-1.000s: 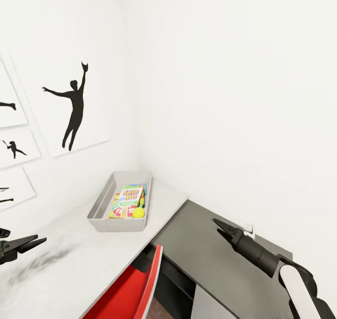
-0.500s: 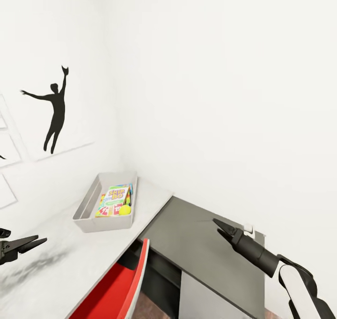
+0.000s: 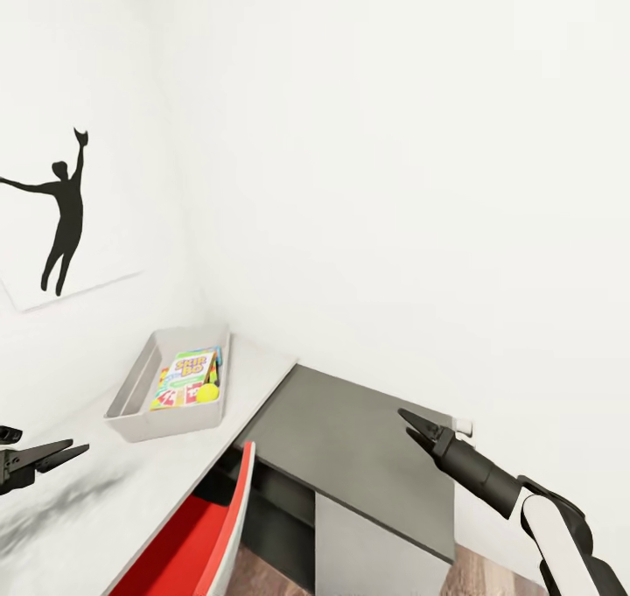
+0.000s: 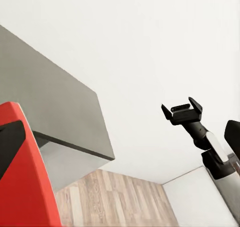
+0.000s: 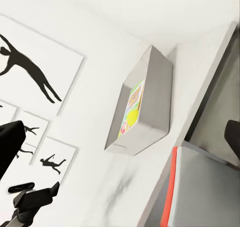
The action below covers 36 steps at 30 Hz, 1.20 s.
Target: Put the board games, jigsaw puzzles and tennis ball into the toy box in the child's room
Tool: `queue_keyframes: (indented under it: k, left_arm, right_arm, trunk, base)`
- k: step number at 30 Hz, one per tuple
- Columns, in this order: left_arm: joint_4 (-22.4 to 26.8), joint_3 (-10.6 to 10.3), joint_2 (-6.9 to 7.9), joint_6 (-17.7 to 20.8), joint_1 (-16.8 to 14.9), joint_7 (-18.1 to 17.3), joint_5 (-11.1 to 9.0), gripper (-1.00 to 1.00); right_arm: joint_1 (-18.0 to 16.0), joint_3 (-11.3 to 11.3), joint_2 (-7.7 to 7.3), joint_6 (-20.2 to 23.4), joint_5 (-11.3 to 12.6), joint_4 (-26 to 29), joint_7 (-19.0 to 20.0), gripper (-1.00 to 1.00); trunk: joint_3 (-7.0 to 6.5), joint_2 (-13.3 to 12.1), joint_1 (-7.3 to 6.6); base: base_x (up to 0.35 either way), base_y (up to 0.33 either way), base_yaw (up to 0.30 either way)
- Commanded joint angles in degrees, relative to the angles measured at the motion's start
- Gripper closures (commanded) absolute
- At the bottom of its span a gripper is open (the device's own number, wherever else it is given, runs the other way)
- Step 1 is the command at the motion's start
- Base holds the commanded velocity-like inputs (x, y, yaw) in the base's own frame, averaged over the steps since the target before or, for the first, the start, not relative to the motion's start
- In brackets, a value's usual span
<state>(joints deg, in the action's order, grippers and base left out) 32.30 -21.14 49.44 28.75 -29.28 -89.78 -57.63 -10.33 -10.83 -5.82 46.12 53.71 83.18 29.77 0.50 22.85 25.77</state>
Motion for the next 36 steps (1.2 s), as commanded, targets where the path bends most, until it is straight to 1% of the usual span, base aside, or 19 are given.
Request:
queue_keyframes:
  k: [1,10,36]
  left_arm:
    - [-0.02,-0.43,0.06,0.61,-0.08,-0.22,-0.37,-1.0]
    - [0.04,-0.47,0.0,0.61,-0.08,-0.22,-0.35,-1.0]
    - [0.1,-0.48,-0.12,0.61,-0.08,-0.22,-0.34,-1.0]
  right_arm:
    - [-0.04,-0.1,0.01,0.37,0.06,-0.01,0.11,-1.0]
    - [-0.04,-0.15,-0.01,0.37,0.08,-0.08,0.11,-1.0]
    - [-0.04,-0.23,-0.07,0.37,0.21,-1.86,0.19,-1.0]
  trunk:
    - [-0.01,0.07,0.02]
    - [-0.57,0.07,0.02]
    - [-2.15,0.07,0.02]
  base:
    - [-0.143,0.036,-0.221]
    - [-0.131,0.039,-0.221]
    - [-0.006,0.002,-0.226]
